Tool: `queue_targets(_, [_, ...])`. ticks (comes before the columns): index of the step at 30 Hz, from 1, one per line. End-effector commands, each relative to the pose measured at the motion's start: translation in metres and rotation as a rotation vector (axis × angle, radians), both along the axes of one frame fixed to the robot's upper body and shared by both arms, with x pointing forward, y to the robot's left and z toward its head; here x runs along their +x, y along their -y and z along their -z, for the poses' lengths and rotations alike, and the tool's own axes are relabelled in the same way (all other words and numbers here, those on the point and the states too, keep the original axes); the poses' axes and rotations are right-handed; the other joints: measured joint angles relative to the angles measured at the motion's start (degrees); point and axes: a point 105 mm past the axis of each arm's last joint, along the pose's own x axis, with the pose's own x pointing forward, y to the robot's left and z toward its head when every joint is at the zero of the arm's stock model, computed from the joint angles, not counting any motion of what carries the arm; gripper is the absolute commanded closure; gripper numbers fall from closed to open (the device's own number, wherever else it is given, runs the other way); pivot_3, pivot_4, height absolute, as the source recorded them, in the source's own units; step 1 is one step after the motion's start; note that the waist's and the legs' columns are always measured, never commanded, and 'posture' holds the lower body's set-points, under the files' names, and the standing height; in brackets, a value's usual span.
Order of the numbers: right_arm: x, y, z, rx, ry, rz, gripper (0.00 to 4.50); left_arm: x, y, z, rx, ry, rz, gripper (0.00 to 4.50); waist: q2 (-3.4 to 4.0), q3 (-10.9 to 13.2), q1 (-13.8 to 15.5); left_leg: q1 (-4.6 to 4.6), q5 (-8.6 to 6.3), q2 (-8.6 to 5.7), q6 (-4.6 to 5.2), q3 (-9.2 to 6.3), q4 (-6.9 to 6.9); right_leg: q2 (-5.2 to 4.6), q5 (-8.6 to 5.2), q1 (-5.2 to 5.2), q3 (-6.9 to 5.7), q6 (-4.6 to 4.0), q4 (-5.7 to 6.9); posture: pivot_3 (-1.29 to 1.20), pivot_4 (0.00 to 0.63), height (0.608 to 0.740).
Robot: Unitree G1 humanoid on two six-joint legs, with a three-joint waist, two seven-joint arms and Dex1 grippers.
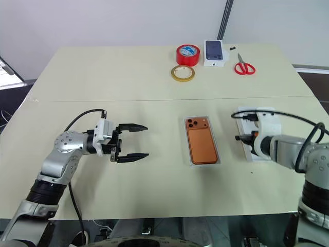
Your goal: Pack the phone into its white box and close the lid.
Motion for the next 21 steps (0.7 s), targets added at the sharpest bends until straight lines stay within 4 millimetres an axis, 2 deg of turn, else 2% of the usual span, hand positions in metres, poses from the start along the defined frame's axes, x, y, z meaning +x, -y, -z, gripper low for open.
queue_targets(1, [0.019,-0.002,-0.032,0.110,0.148,0.035,4.45,0.002,0.000,-0.008,-0.026,0.021,-0.002,0.00,0.02,0.0,0.1,-0.01,0.00,0.00,0.00,0.00,0.00,0.00,0.00,0.00,0.00,0.00,0.00,0.00,0.150,0.740])
queue_targets(2, [0.025,-0.007,-0.038,0.167,0.179,0.030,4.45,0.003,0.000,-0.008,-0.028,0.021,-0.004,0.00,0.01,0.0,0.1,-0.01,0.00,0.00,0.00,0.00,0.00,0.00,0.00,0.00,0.00,0.00,0.00,0.00,0.150,0.740])
queue_targets(4, [0.037,-0.032,-0.055,0.310,0.254,-0.049,4.45,0.003,0.001,-0.008,-0.033,0.020,-0.008,0.00,0.03,0.0,0.0,-0.01,0.00,0.00,0.00,0.00,0.00,0.00,0.00,-0.01,0.00,0.00,0.00,0.00,0.150,0.740])
queue_targets(7, [0.043,-0.055,-0.074,0.442,0.332,-0.124,4.45,0.005,0.001,-0.010,-0.044,0.024,-0.022,0.00,0.05,0.0,0.0,-0.11,0.00,0.00,0.00,0.00,-0.02,0.00,0.00,-0.15,0.00,0.00,0.07,0.00,0.150,0.740])
queue_targets(9, [0.044,-0.062,-0.081,0.475,0.370,-0.138,4.45,0.008,-0.001,-0.013,-0.055,0.029,-0.041,0.00,0.05,0.0,0.2,-0.26,0.01,0.00,-0.02,0.00,-0.01,0.00,0.00,-0.33,0.00,0.00,0.15,0.00,0.150,0.740])
queue_targets(10, [0.042,-0.071,-0.080,0.562,0.374,-0.154,4.45,0.010,-0.002,-0.015,-0.069,0.033,-0.060,0.00,0.05,0.0,0.3,-0.29,0.01,-0.01,-0.02,0.00,-0.01,-0.01,0.00,-0.37,0.00,0.00,0.17,0.00,0.150,0.740])
queue_targets(12, [0.037,-0.087,-0.084,0.690,0.390,-0.197,4.45,0.016,-0.003,-0.021,-0.100,0.044,-0.101,0.00,0.05,0.0,0.2,-0.32,0.01,-0.01,-0.02,-0.01,-0.02,-0.02,0.00,-0.38,0.00,0.00,0.17,0.00,0.150,0.740])
queue_targets(15, [0.017,-0.120,-0.098,0.841,0.394,-0.348,4.45,0.019,-0.002,-0.028,-0.148,0.034,-0.132,0.00,0.09,0.1,0.0,-0.34,0.01,-0.01,-0.01,0.02,-0.01,-0.03,0.00,-0.40,0.00,0.01,0.16,0.00,0.150,0.740])
queue_targets(17, [0.002,-0.135,-0.094,0.885,0.343,-0.422,4.45,0.021,0.000,-0.031,-0.169,0.037,-0.149,0.00,0.09,0.1,-0.1,-0.34,0.01,-0.01,-0.01,0.02,0.00,-0.03,0.00,-0.41,0.00,0.01,0.17,0.00,0.150,0.740])
queue_targets(21, [-0.011,-0.151,-0.086,0.992,0.307,-0.444,4.45,0.025,0.005,-0.039,-0.216,0.045,-0.182,0.00,0.08,0.0,-0.1,-0.30,0.01,-0.01,-0.01,0.02,0.01,-0.01,0.00,-0.39,0.00,0.01,0.20,0.00,0.150,0.740])
